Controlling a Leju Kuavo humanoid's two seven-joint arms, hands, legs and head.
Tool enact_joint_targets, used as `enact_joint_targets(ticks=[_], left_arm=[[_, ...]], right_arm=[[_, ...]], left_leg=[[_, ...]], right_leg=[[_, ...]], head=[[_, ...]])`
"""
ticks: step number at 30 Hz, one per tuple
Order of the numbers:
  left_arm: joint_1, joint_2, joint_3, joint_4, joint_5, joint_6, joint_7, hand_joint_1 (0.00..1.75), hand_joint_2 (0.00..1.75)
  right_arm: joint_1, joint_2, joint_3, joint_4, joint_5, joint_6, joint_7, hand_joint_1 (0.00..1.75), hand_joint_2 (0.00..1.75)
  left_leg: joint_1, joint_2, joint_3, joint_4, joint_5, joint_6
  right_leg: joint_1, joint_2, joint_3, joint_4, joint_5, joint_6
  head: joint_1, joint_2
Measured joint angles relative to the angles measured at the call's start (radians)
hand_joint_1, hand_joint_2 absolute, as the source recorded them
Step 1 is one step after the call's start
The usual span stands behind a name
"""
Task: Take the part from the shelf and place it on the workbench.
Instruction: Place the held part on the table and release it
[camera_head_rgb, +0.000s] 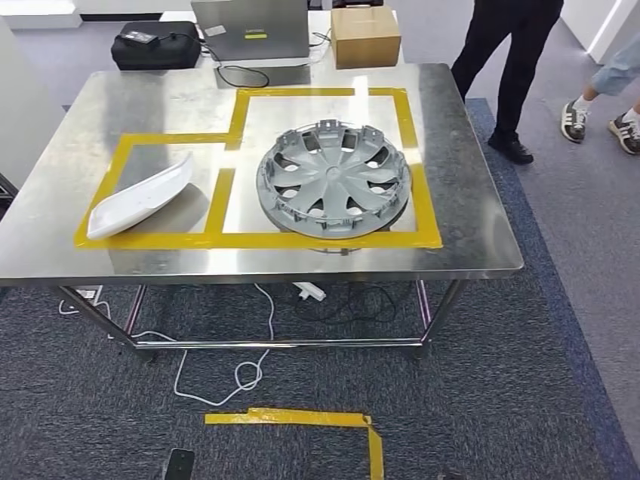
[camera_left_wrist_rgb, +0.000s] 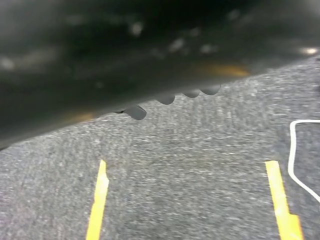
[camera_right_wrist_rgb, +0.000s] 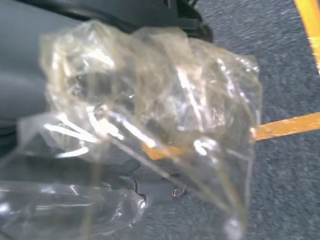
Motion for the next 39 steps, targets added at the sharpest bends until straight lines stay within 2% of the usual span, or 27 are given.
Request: enact_joint_targets(ticks=[2,4,5,8,9,10,12,13,14,15,16,18,19,20,21,23,24,25,27,28,29,30,31,33,35,38,39], left_arm=[[-0.001,0.0,-0.003,0.0,0.0,0.0,0.002,0.0,0.0],[-0.003,-0.002,-0.004,0.0,-0.001,-0.002,0.002,0.0,0.0],[-0.003,-0.003,-0.005,0.0,-0.003,-0.004,0.003,0.0,0.0],[-0.003,-0.004,-0.006,0.002,-0.006,-0.01,0.005,0.0,0.0],[-0.003,-0.005,-0.006,0.002,-0.006,-0.011,0.005,0.0,0.0],[-0.004,-0.005,-0.007,0.003,-0.006,-0.012,0.005,0.0,0.0],[-0.005,-0.006,-0.009,0.003,-0.007,-0.013,0.006,0.0,0.0],[-0.005,-0.006,-0.009,0.003,-0.006,-0.015,0.006,0.0,0.0],[-0.005,-0.006,-0.009,0.003,-0.006,-0.016,0.006,0.0,0.0],[-0.005,-0.006,-0.01,0.004,-0.006,-0.017,0.007,0.0,0.0],[-0.005,-0.006,-0.01,0.004,-0.007,-0.018,0.007,0.0,0.0],[-0.006,-0.008,-0.011,0.004,-0.01,-0.019,0.007,0.0,0.0],[-0.006,-0.01,-0.012,0.004,-0.011,-0.02,0.007,0.0,0.0],[-0.007,-0.012,-0.012,0.004,-0.013,-0.021,0.007,0.0,0.0],[-0.007,-0.012,-0.013,0.004,-0.014,-0.021,0.007,0.0,0.0],[-0.006,-0.012,-0.013,0.004,-0.016,-0.021,0.007,0.0,0.0],[-0.005,-0.012,-0.013,0.004,-0.016,-0.021,0.007,0.0,0.0],[-0.004,-0.011,-0.013,0.004,-0.016,-0.021,0.007,0.0,0.0],[-0.002,-0.01,-0.013,0.004,-0.016,-0.021,0.007,0.0,0.0],[-0.003,-0.01,-0.013,0.004,-0.016,-0.021,0.007,0.0,0.0],[-0.003,-0.01,-0.013,0.004,-0.016,-0.021,0.007,0.0,0.0],[-0.003,-0.01,-0.013,0.004,-0.017,-0.021,0.007,0.0,0.0],[-0.003,-0.01,-0.013,0.004,-0.017,-0.021,0.007,0.0,0.0],[-0.003,-0.01,-0.013,0.004,-0.018,-0.021,0.007,0.0,0.0],[-0.004,-0.011,-0.013,0.005,-0.019,-0.02,0.007,0.0,0.0],[-0.003,-0.012,-0.013,0.005,-0.02,-0.018,0.007,0.0,0.0],[-0.004,-0.012,-0.013,0.006,-0.02,-0.018,0.007,0.0,0.0]], right_arm=[[0.0,0.0,-0.001,0.0,0.0,0.003,0.0,0.0,0.0],[-0.002,0.0,-0.001,0.0,0.0,0.005,0.0,0.0,0.0],[-0.003,-0.001,-0.002,0.0,-0.001,0.006,0.0,0.0,0.0],[-0.001,-0.001,-0.006,0.001,-0.004,0.008,0.0,0.0,0.0],[-0.001,-0.001,-0.008,0.001,-0.005,0.009,0.001,0.0,0.0],[0.0,-0.001,-0.009,0.001,-0.006,0.009,0.001,0.0,0.0],[-0.002,-0.001,-0.009,0.002,-0.007,0.009,0.001,0.0,0.0],[-0.002,-0.002,-0.01,0.002,-0.008,0.01,0.001,0.0,0.0],[-0.002,-0.002,-0.011,0.002,-0.011,0.011,0.0,0.0,0.0],[-0.002,-0.002,-0.012,0.002,-0.014,0.012,0.0,0.0,0.0],[-0.002,-0.002,-0.014,0.002,-0.017,0.013,0.0,0.0,0.0],[-0.006,-0.003,-0.016,0.001,-0.019,0.016,-0.001,0.0,0.0],[-0.009,-0.004,-0.017,0.001,-0.019,0.018,-0.001,0.0,0.0],[-0.011,-0.004,-0.017,0.001,-0.02,0.019,-0.002,0.0,0.0],[-0.012,-0.005,-0.017,0.001,-0.02,0.021,-0.002,0.0,0.0],[-0.011,-0.005,-0.02,0.002,-0.021,0.023,-0.002,0.0,0.0],[-0.01,-0.005,-0.021,0.002,-0.022,0.023,-0.002,0.0,0.0],[-0.01,-0.005,-0.023,0.002,-0.023,0.023,-0.002,0.0,0.0],[-0.01,-0.005,-0.025,0.003,-0.025,0.023,-0.002,0.0,0.0],[-0.009,-0.005,-0.026,0.003,-0.025,0.023,-0.002,0.0,0.0],[-0.009,-0.005,-0.026,0.003,-0.025,0.023,-0.002,0.0,0.0],[-0.009,-0.005,-0.027,0.003,-0.026,0.023,-0.002,0.0,0.0],[-0.009,-0.005,-0.027,0.003,-0.026,0.023,-0.002,0.0,0.0],[-0.009,-0.005,-0.029,0.003,-0.026,0.023,-0.002,0.0,0.0],[-0.01,-0.005,-0.031,0.003,-0.027,0.023,-0.002,0.0,0.0],[-0.01,-0.005,-0.033,0.003,-0.027,0.023,-0.003,0.0,0.0],[-0.01,-0.005,-0.033,0.003,-0.027,0.023,-0.002,0.0,0.0]], left_leg=[[0.005,-0.001,0.087,-0.116,0.049,-0.003],[0.005,-0.005,0.16,-0.236,0.055,0.002],[0.003,-0.008,0.172,-0.263,0.048,0.008],[0.0,-0.005,0.154,-0.266,0.061,0.036],[0.0,-0.003,0.144,-0.267,0.071,0.047],[0.0,-0.001,0.131,-0.267,0.083,0.056],[-0.004,0.001,0.101,-0.266,0.106,0.066],[-0.007,0.002,0.086,-0.265,0.118,0.067],[-0.01,0.003,0.071,-0.265,0.129,0.068],[-0.013,0.004,0.057,-0.264,0.139,0.069],[-0.017,0.004,0.045,-0.264,0.149,0.069],[-0.022,0.003,0.025,-0.263,0.168,0.066],[-0.025,0.003,0.02,-0.262,0.177,0.063],[-0.025,0.004,0.015,-0.262,0.187,0.059],[-0.026,0.005,0.013,-0.264,0.196,0.054],[-0.023,0.006,0.006,-0.265,0.206,0.043],[-0.022,0.004,-0.001,-0.253,0.186,0.036],[-0.02,0.002,-0.01,-0.224,0.147,0.03],[-0.013,-0.001,-0.036,-0.113,0.039,0.018],[-0.01,-0.001,-0.047,-0.049,0.003,0.013],[-0.007,-0.001,-0.049,-0.001,-0.008,0.009],[-0.003,-0.001,-0.04,0.019,0.005,0.005],[0.001,-0.001,-0.015,0.003,0.031,0.002],[0.007,-0.002,0.073,-0.116,0.078,-0.004],[0.008,-0.006,0.139,-0.231,0.079,0.002],[0.006,-0.007,0.142,-0.267,0.073,0.02],[0.006,-0.006,0.134,-0.268,0.079,0.028]], right_leg=[[-0.002,0.001,-0.03,0.019,0.01,0.008],[-0.001,0.002,-0.051,0.037,0.018,0.019],[0.0,0.002,-0.058,0.042,0.023,0.025],[-0.003,0.003,-0.07,0.048,0.031,0.043],[-0.004,0.003,-0.081,0.063,0.007,0.048],[-0.006,0.004,-0.096,0.098,-0.034,0.052],[-0.006,0.005,-0.132,0.221,-0.135,0.057],[-0.006,0.005,-0.143,0.284,-0.164,0.058],[-0.006,0.006,-0.144,0.326,-0.169,0.057],[-0.006,0.006,-0.128,0.333,-0.152,0.054],[-0.005,0.006,-0.093,0.301,-0.122,0.048],[0.003,0.005,0.022,0.152,-0.082,0.03],[0.006,0.005,0.079,0.07,-0.082,0.024],[0.01,0.005,0.116,0.011,-0.089,0.019],[0.013,0.006,0.133,-0.022,-0.095,0.017],[0.012,0.005,0.121,-0.034,-0.082,0.011],[0.01,0.003,0.111,-0.035,-0.071,0.004],[0.007,0.001,0.1,-0.037,-0.058,-0.003],[0.005,-0.001,0.074,-0.033,-0.038,-0.011],[0.005,-0.002,0.061,-0.029,-0.028,-0.01],[0.004,-0.003,0.045,-0.022,-0.019,-0.009],[0.003,-0.004,0.029,-0.014,-0.01,-0.006],[0.001,-0.004,0.011,-0.005,-0.002,-0.002],[0.0,-0.004,-0.021,0.012,0.008,0.007],[0.001,-0.003,-0.043,0.026,0.02,0.019],[0.001,-0.002,-0.064,0.033,0.036,0.038],[0.0,-0.002,-0.074,0.043,0.023,0.044]], head=[[0.0,0.0],[0.0,0.0],[0.0,0.0],[0.001,0.0],[0.003,0.0],[0.004,0.0],[0.006,0.0],[0.007,0.0],[0.007,0.0],[0.007,0.0],[0.007,0.0],[0.007,0.0],[0.007,0.0],[0.007,0.0],[0.008,0.0],[0.009,0.0],[0.009,0.0],[0.006,0.0],[0.002,0.0],[0.002,0.0],[0.002,0.0],[0.002,0.0],[0.002,0.0],[0.001,0.0],[0.001,0.0],[0.001,0.0],[0.002,0.0]])
